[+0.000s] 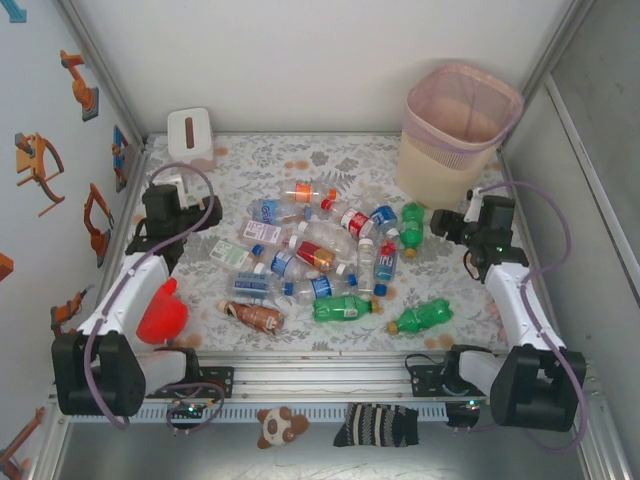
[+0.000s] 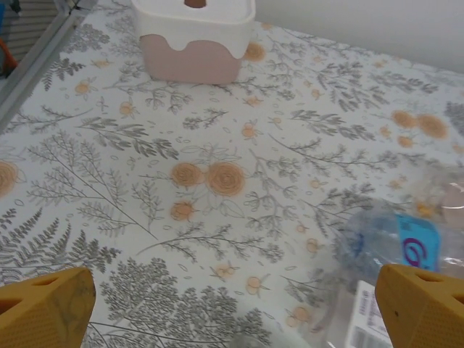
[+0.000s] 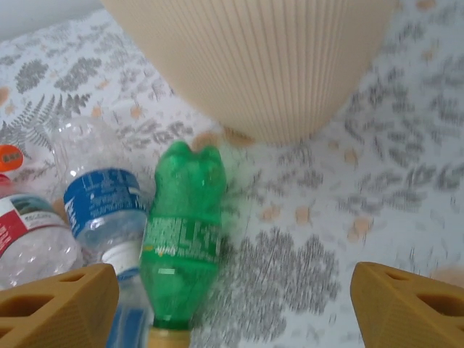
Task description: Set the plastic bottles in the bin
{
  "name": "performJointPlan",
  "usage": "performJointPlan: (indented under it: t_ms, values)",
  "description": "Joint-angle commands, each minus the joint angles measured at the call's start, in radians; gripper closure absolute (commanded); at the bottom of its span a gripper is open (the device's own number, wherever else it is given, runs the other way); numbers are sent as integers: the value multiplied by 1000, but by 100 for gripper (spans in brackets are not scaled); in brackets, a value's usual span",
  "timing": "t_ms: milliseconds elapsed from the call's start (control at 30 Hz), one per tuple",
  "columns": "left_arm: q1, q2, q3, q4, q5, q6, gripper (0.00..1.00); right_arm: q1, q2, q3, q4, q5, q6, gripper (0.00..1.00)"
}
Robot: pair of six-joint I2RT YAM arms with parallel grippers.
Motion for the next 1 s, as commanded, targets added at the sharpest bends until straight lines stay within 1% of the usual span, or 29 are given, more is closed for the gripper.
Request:
performJointPlan:
  t_ms: [0, 100, 200, 233, 333, 433, 467, 533, 600, 767, 867, 967]
  values:
    - [-2, -65, 80, -226, 90, -44, 1, 11, -3, 79, -300, 10, 137, 22]
    - [-1, -81, 159, -360, 127, 9, 1, 17, -21, 99, -398, -32, 261, 24]
    - [-1, -88, 206, -440, 146, 79, 1, 19, -45, 95, -473, -57, 442, 26]
    - [0, -91, 209, -451, 149, 102, 1, 22, -53, 96, -507, -44, 517, 26]
    - [1, -110, 177, -421, 144, 141, 2, 49, -61, 98, -612, 7, 715, 26]
    - [9, -115, 144, -389, 160, 146, 2, 92, -48, 105, -733, 35, 865, 25]
    - [15, -111, 147, -390, 176, 139, 2, 101, -41, 109, -776, 36, 906, 26]
    - [46, -104, 153, -389, 228, 121, 2, 124, -32, 106, -825, -3, 964, 26]
    - [89, -103, 157, -400, 271, 107, 1, 150, -44, 103, -841, -31, 1018, 26]
    - [153, -157, 127, -384, 286, 92, 1, 228, -140, 59, -894, -37, 1238, 26]
    - [182, -188, 124, -381, 292, 99, 2, 285, -223, -27, -852, -57, 1382, 26]
    - [222, -220, 107, -352, 315, 87, 2, 298, -264, -99, -778, -56, 1433, 24]
